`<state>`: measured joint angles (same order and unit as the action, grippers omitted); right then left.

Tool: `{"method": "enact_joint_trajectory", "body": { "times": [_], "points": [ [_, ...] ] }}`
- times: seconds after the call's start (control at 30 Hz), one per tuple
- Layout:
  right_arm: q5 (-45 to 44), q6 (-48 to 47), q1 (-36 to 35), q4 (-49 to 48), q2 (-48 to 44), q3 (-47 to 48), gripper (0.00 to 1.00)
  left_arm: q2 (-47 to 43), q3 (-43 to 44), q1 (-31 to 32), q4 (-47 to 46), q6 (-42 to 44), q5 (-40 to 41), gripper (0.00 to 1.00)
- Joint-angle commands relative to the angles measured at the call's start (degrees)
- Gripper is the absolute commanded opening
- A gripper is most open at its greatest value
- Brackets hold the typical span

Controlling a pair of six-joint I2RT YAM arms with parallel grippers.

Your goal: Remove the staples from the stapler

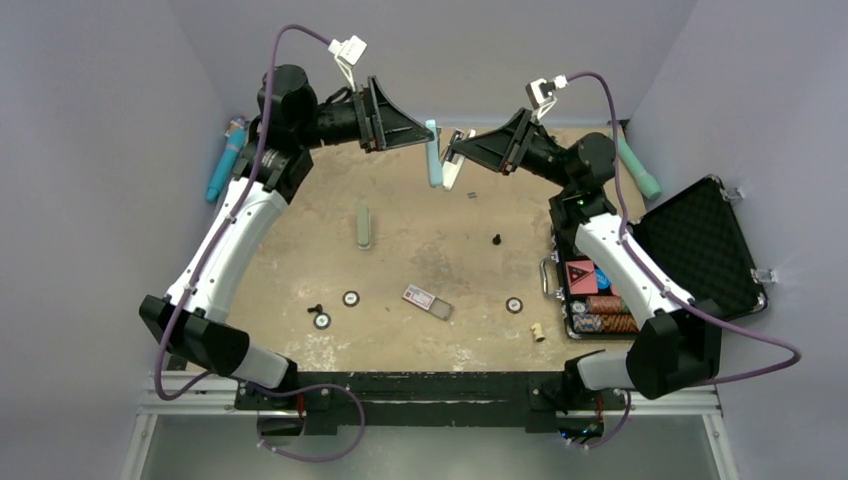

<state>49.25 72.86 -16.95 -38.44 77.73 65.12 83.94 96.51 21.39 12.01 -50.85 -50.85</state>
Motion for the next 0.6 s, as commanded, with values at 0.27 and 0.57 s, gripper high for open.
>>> {"method": "enact_joint_trajectory", "body": {
  "times": [0.27,0.57],
  "points": [
    [2.02,1.03,-0.05,-1.6,0.39,1.67,0.0,3.96,3.97,-0.03,-2.0,1.77,-1.27,0.77],
    [1.92,1.93,-0.16,-1.87,1.41,1.85,0.0,5.45,5.0,0.47,-2.33,1.85,-2.22,0.59]
  ]
}}
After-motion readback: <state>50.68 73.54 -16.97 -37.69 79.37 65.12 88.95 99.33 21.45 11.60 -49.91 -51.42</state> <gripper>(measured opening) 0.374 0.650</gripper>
